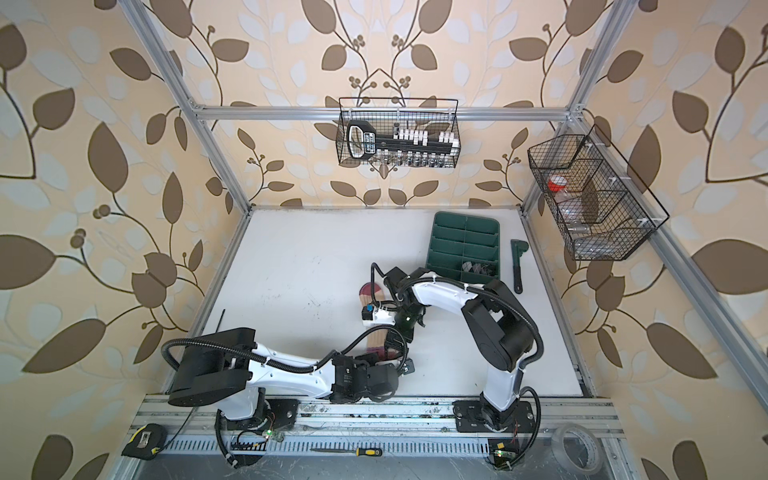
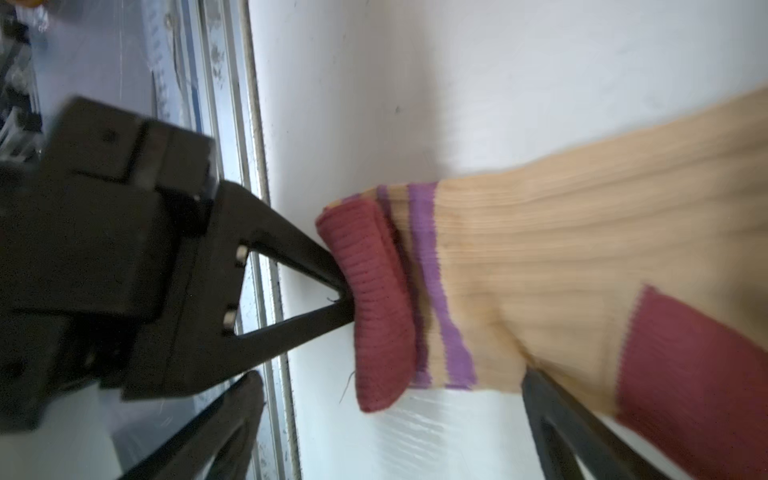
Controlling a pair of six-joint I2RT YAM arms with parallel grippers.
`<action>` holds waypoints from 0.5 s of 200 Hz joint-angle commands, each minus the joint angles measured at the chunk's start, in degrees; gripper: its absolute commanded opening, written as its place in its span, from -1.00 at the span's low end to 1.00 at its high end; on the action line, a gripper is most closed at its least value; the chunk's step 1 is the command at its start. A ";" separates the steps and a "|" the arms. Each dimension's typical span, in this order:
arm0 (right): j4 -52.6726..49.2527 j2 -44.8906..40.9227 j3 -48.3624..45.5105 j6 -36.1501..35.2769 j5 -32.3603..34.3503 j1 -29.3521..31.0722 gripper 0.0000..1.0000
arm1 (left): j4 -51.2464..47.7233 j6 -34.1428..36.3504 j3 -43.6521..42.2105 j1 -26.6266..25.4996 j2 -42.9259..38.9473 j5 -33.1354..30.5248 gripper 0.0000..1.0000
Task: Roll the socks
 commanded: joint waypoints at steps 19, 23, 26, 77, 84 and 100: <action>15.09 -18.54 -4.84 8.37 8.31 -8.96 1.00 | -2.77 2.18 -0.02 0.40 1.40 9.78 -1.00; 17.06 -20.90 -5.50 9.65 10.20 -10.05 1.00 | -2.93 2.85 0.16 0.54 1.31 10.57 -1.00; 18.74 -22.67 -6.02 10.80 11.94 -10.83 1.00 | -3.11 3.43 0.30 0.70 1.17 11.41 -1.00; 45.30 -50.76 -18.56 29.46 30.52 -20.22 1.00 | -3.80 5.34 -0.59 6.63 -3.47 22.30 -1.00; 47.90 -53.91 -20.59 32.24 31.79 -20.27 1.00 | -3.45 5.23 -1.15 8.08 -4.28 24.91 -1.00; 51.07 -60.14 -23.91 36.14 29.90 -20.37 1.00 | -4.36 6.02 -0.93 12.09 -5.07 33.31 -1.00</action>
